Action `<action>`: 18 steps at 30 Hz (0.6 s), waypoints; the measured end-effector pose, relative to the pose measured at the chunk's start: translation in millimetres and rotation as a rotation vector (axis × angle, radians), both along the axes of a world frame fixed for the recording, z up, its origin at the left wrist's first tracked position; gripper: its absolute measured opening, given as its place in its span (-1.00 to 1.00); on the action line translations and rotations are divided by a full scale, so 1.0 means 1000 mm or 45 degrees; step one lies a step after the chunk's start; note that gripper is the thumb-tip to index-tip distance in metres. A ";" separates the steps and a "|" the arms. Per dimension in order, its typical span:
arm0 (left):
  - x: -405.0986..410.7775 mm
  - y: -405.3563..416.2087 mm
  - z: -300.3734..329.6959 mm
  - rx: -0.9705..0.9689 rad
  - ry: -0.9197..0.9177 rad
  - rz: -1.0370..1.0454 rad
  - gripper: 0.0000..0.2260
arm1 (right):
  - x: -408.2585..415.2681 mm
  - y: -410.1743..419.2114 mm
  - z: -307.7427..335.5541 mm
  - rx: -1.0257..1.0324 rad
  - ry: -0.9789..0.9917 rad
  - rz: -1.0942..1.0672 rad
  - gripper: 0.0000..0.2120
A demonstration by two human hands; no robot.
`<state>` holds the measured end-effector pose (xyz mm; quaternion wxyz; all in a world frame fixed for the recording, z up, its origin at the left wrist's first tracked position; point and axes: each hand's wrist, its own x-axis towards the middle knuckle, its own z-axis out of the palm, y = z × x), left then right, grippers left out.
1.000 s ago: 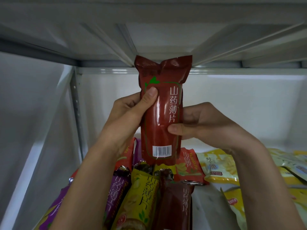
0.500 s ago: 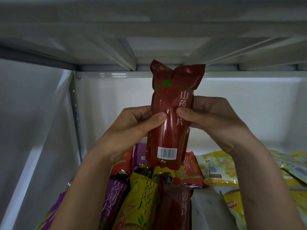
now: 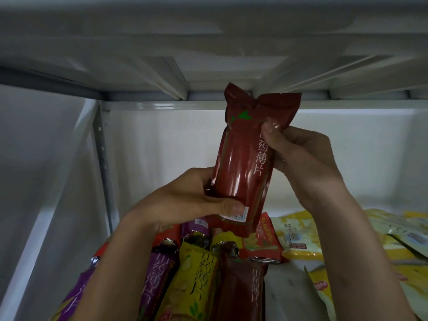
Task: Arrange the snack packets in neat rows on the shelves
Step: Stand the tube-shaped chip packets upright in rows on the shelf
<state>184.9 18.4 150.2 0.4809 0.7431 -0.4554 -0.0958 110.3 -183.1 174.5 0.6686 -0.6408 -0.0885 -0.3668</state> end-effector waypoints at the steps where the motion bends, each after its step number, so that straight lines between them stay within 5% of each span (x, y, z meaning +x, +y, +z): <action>1: 0.000 0.000 0.000 0.020 -0.003 -0.015 -0.48 | 0.000 0.000 0.000 0.016 -0.004 -0.017 -0.74; 10: -0.001 0.000 -0.002 0.034 -0.059 -0.019 -0.58 | 0.000 0.009 0.003 0.072 -0.064 -0.177 -0.80; 18: -0.007 -0.010 0.002 -0.448 0.191 0.089 -0.65 | -0.002 0.011 0.003 -0.013 -0.009 0.075 -0.71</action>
